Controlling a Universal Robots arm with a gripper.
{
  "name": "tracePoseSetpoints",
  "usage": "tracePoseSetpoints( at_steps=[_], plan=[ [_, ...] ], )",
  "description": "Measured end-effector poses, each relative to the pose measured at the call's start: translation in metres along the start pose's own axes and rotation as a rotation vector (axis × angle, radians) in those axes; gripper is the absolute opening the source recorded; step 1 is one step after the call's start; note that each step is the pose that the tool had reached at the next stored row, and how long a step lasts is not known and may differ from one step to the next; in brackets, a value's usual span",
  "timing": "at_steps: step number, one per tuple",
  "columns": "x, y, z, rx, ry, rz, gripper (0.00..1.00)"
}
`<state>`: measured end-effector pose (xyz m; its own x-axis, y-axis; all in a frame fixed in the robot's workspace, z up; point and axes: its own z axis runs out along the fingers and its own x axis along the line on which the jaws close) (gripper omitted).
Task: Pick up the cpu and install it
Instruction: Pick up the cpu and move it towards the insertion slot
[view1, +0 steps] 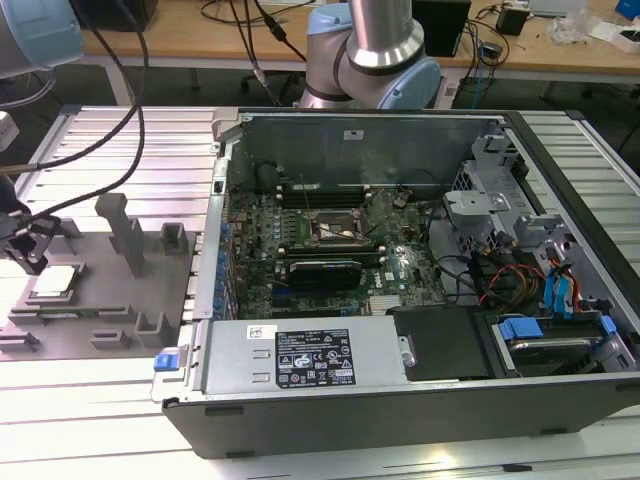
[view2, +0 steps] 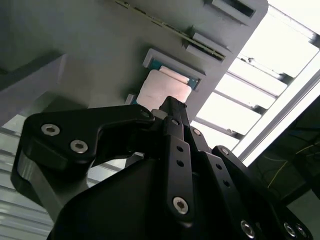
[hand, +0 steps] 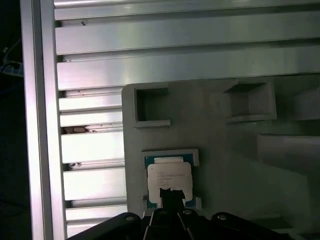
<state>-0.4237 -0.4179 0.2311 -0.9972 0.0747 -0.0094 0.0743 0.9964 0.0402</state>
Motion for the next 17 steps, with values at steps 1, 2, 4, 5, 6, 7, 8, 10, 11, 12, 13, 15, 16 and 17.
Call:
tracePoseSetpoints(
  at_steps=[1, 2, 4, 5, 6, 7, 8, 10, 11, 12, 13, 15, 16, 17],
  plan=[
    [-0.0003, -0.0036, 0.0020, -0.0001, -0.0001, 0.000, 0.11],
    [-0.0005, -0.0070, 0.0040, -0.0001, 0.0000, 0.000, 0.11],
    [-0.0013, -0.0086, 0.0057, -0.0001, 0.0001, 0.000, 0.11],
    [-0.0042, -0.0087, 0.0071, -0.0001, 0.0005, 0.000, 0.11],
    [-0.0061, -0.0086, 0.0082, -0.0001, 0.0005, -0.001, 0.11],
    [-0.0063, -0.0084, 0.0089, 0.0000, 0.0006, -0.001, 0.11],
    [-0.0064, -0.0081, 0.0100, 0.0000, 0.0007, -0.001, 0.11],
    [-0.0063, -0.0072, 0.0121, 0.0000, 0.0006, -0.001, 0.11],
    [-0.0063, -0.0067, 0.0130, 0.0001, 0.0007, -0.001, 0.11],
    [-0.0062, -0.0059, 0.0140, 0.0001, 0.0007, -0.001, 0.11],
    [-0.0062, -0.0053, 0.0148, 0.0001, 0.0007, -0.001, 0.11],
    [-0.0060, -0.0037, 0.0163, -0.0001, 0.0004, -0.001, 0.11],
    [-0.0059, -0.0026, 0.0173, -0.0001, 0.0005, -0.001, 0.11],
    [-0.0058, -0.0023, 0.0221, 0.0002, 0.0008, -0.001, 0.11]
  ],
)
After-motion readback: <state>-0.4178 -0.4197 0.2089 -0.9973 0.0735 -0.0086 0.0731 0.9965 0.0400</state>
